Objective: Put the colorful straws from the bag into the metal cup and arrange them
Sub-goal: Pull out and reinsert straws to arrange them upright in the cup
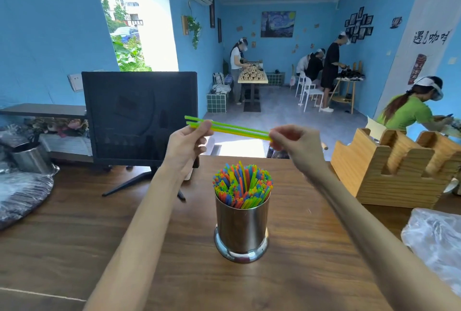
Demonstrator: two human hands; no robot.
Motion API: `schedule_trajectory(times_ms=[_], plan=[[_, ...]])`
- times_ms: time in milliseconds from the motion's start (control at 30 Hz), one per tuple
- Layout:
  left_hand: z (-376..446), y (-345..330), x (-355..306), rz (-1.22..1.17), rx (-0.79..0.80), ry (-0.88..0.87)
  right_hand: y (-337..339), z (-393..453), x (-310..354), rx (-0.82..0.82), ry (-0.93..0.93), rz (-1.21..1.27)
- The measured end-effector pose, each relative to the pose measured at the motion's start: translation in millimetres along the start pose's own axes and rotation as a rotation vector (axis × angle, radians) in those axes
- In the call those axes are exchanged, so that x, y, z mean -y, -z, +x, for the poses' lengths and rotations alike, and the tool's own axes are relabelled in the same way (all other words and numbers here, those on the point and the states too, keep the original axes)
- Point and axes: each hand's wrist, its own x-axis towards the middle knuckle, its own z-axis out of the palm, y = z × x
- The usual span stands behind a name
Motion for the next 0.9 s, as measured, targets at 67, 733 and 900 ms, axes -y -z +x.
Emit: schedule_trajectory(times_ms=[67, 733, 900], plan=[[1, -2, -4, -0.030, 0.004, -0.058, -11, -11, -10, 0.096, -0.022, -0.040], [-18, -40, 18, 0.474, 0.246, -0.180, -12, 2, -41, 0.261, -0.133, -0.409], [-25, -38, 39, 0.787, 0.321, -0.330, -20, 5, -44, 0.474, -0.161, -0.451]])
